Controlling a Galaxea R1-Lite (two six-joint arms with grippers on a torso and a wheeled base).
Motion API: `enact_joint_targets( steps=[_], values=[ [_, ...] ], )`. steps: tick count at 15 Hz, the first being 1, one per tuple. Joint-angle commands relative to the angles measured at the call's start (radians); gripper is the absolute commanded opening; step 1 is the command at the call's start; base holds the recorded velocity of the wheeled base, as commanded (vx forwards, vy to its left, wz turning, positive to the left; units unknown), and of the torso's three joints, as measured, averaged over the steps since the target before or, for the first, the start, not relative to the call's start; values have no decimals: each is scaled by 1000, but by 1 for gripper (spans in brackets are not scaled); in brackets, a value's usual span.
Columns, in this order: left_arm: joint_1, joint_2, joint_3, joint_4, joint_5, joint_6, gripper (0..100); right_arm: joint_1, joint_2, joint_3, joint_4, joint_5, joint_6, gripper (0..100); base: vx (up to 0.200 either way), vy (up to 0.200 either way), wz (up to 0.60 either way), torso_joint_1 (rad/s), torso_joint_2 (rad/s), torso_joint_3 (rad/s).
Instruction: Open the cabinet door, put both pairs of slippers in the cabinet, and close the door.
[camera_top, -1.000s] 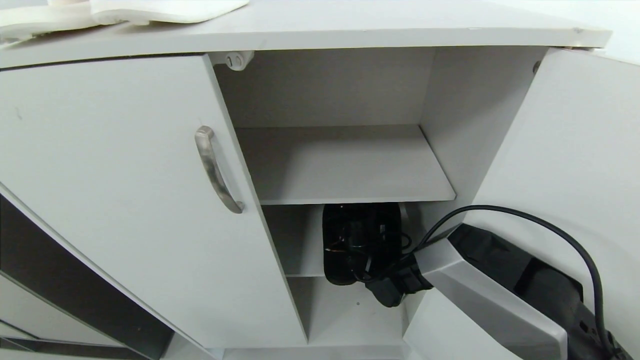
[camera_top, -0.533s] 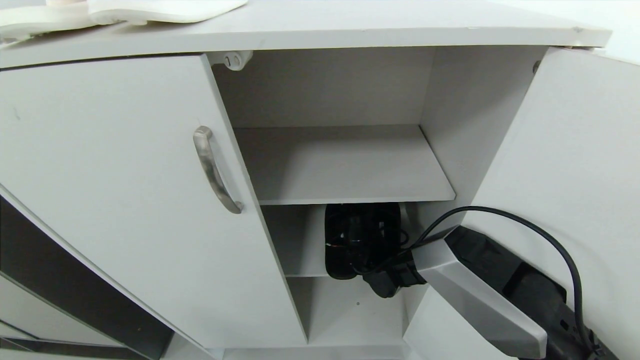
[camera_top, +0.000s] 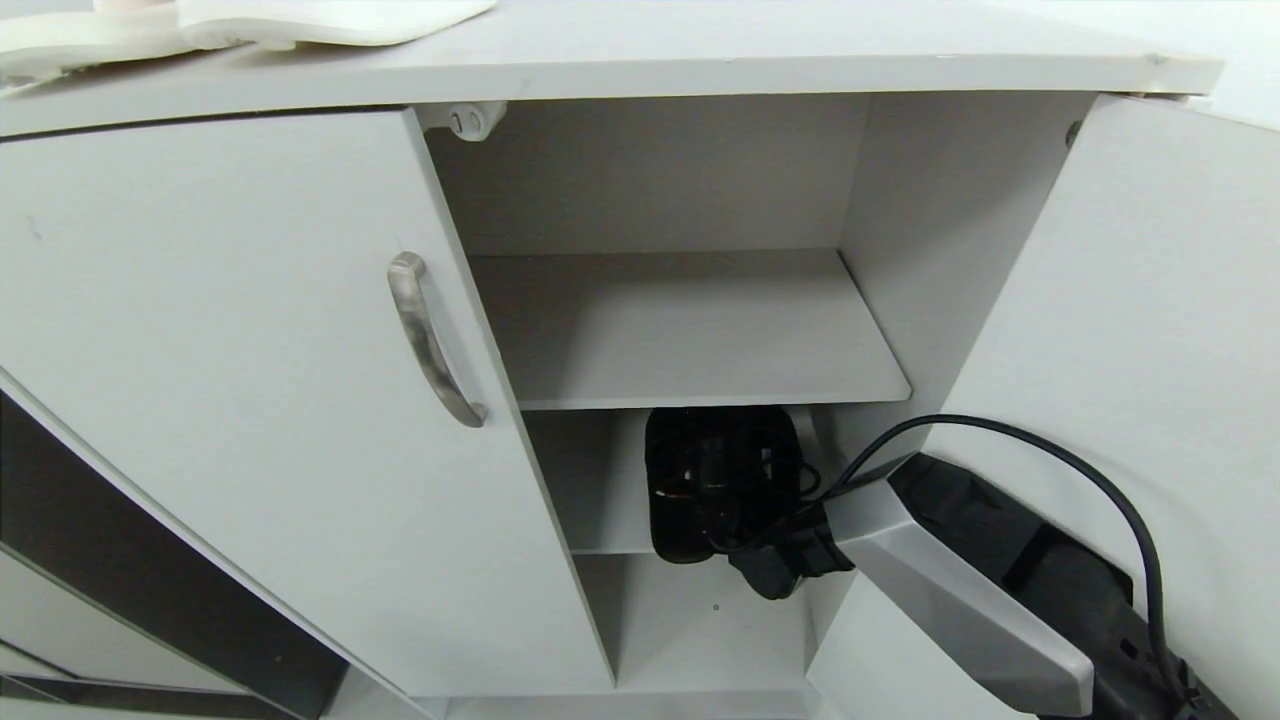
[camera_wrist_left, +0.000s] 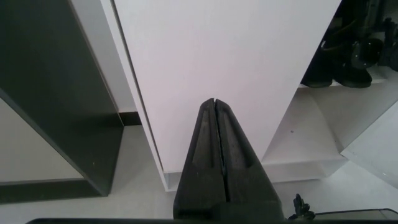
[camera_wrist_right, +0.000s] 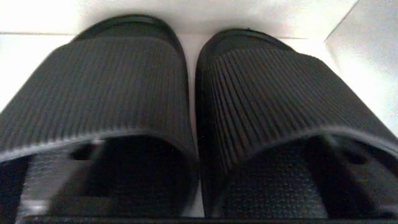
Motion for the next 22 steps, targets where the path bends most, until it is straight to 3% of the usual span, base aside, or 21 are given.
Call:
enact_joint_targets(
  steps=[1, 7, 10, 12, 19, 22],
  values=[
    [0, 1, -1, 0, 0, -1, 0, 29, -92, 144, -47, -1, 0, 100, 0, 0, 0, 0, 0, 0],
    [0, 1, 1, 0, 0, 0, 0, 88, -300, 535, -227, 8, -9, 100, 0, 0, 0, 0, 0, 0],
    [0, 1, 1, 0, 0, -1, 0, 148, -478, 817, -320, 143, -9, 100, -67, 0, 0, -1, -1, 1],
    [0, 1, 1, 0, 0, -1, 0, 169, -555, 909, -322, 166, -9, 100, -200, 0, 0, 0, 5, 2],
    [0, 1, -1, 0, -2, -1, 0, 197, -597, 981, -334, 257, -9, 100, -200, 0, 0, -2, 2, 2],
    [0, 1, -1, 0, -2, 0, 0, 194, -600, 993, -345, 263, -9, 100, 0, 0, 0, 0, 0, 0]
  ],
)
